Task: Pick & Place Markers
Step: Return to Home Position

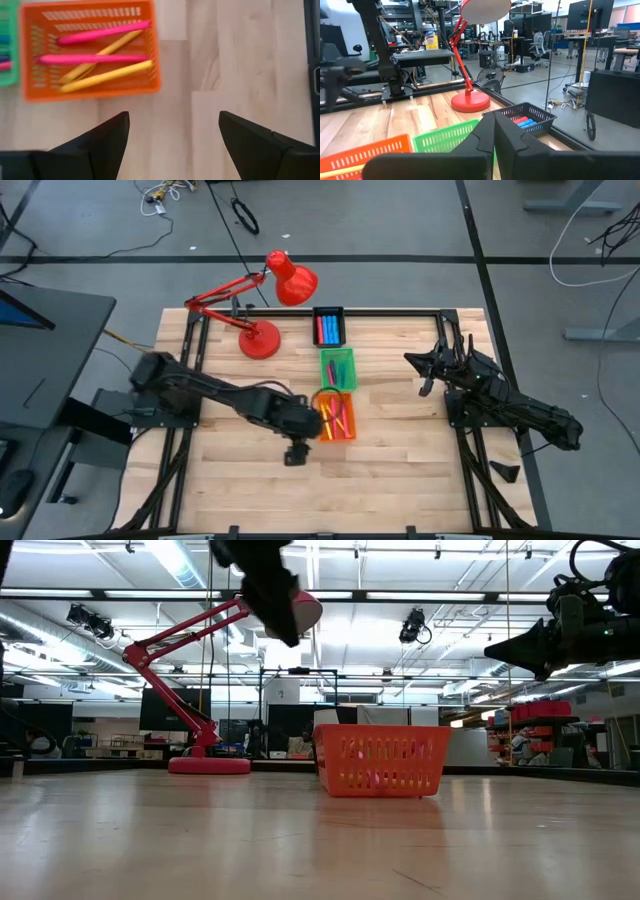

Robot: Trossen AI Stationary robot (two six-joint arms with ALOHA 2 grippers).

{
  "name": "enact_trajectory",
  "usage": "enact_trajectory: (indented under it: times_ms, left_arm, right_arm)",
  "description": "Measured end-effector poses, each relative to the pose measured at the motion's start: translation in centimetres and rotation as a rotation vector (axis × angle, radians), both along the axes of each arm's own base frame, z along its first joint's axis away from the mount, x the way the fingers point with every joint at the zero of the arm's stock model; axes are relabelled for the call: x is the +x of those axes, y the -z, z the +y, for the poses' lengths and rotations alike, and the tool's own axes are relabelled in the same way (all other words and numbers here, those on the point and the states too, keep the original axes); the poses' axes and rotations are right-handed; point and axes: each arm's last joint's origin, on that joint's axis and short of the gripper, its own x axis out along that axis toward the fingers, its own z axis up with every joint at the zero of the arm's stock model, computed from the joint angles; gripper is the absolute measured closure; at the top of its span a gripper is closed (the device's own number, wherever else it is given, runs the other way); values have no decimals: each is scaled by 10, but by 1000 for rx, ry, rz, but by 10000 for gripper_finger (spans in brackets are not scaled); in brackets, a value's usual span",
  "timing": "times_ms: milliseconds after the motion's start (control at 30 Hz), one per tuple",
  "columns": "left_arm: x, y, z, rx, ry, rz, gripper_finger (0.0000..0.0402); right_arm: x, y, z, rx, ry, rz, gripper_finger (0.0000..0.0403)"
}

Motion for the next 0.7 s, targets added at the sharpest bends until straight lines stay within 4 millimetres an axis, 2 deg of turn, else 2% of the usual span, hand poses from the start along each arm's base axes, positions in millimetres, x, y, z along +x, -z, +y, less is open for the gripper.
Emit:
enact_trajectory:
  times_ms: [133, 367, 533, 700]
  left_arm:
    - [-29, 1, 14, 45, -27, -40, 87]
    - [-87, -4, 51, 189, -40, -112, 87]
    - [-124, -3, 70, 220, -91, -290, 87]
    - [-157, 5, 78, 211, -90, -460, 87]
  right_arm:
    - [0, 0, 0, 0, 0, 0, 392]
    - [0, 0, 0, 0, 0, 0, 392]
    - [0, 0, 0, 0, 0, 0, 392]
    - [0, 0, 0, 0, 0, 0, 392]
